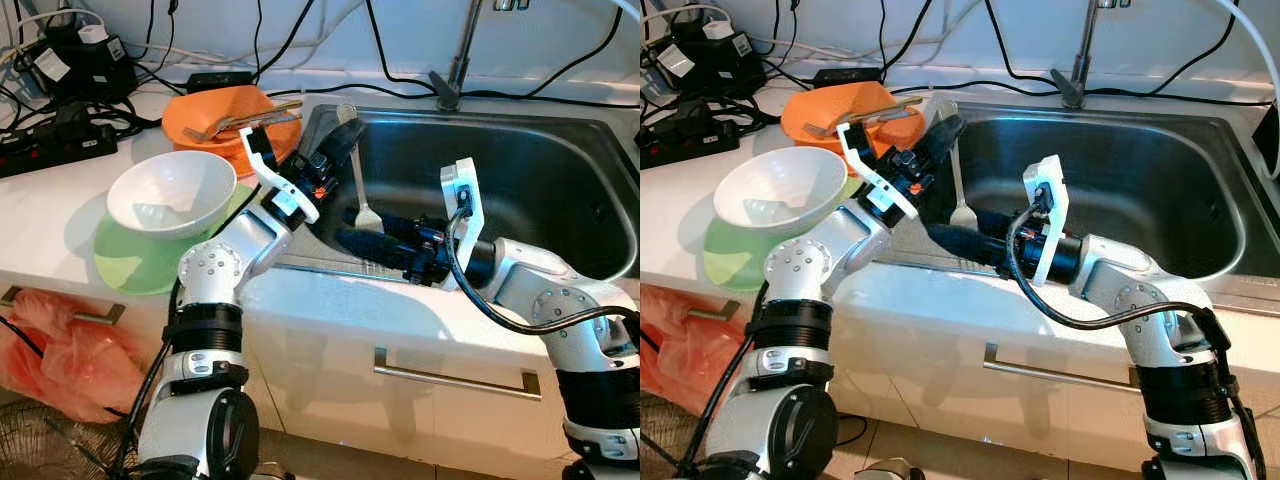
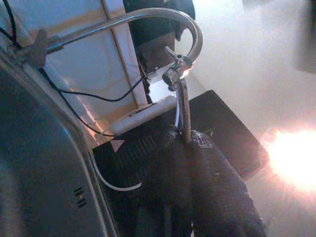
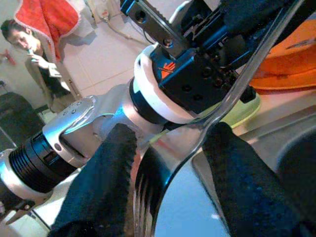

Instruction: Kitchen organization

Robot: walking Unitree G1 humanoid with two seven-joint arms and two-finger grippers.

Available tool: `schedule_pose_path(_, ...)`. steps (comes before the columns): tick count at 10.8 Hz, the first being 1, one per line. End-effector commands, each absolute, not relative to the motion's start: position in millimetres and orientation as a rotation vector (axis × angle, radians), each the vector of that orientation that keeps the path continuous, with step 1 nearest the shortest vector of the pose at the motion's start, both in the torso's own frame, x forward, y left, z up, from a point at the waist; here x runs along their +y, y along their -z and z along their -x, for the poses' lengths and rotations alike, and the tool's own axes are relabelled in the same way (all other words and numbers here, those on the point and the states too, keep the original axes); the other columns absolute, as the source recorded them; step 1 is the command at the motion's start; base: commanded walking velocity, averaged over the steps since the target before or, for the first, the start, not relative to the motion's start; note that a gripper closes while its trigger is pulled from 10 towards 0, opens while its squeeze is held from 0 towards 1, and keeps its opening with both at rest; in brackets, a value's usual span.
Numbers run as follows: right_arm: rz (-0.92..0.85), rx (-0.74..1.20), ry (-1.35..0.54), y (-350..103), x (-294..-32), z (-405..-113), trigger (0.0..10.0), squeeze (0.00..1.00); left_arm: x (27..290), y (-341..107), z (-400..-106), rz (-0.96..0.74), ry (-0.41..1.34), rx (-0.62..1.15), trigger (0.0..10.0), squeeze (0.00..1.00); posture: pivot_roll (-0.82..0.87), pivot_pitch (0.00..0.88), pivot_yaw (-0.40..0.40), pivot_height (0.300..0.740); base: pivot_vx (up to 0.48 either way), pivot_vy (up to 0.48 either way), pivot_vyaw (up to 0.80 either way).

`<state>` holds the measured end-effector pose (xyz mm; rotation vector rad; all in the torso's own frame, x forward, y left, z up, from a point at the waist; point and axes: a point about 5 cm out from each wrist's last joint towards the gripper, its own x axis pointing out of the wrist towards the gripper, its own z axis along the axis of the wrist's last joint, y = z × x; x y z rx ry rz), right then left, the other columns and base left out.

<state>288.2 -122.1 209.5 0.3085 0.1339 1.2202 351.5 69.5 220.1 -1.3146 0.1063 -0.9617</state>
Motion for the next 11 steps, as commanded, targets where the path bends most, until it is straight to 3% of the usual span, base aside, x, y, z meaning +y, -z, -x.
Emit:
schedule_pose_path(1, -0.313, 0.124, -1.24, -212.8, -123.8, -287.4, 0.0, 0.0, 70.9, -219.9, -351.9, 1.298, 0.977, 0.111, 0.0, 0.0, 0.11, 0.045, 0.079, 0.74, 0.0, 0.0, 0.0)
schedule_pose_path(11, -0.304, 0.142, -1.244, -207.4, -123.4, -286.2, 0.0, 0.0, 74.8, -220.9, -353.9, 1.258, 0.991, 0.089, 0.0, 0.0, 0.11, 0.048, 0.076, 0.74, 0.0, 0.0, 0.0)
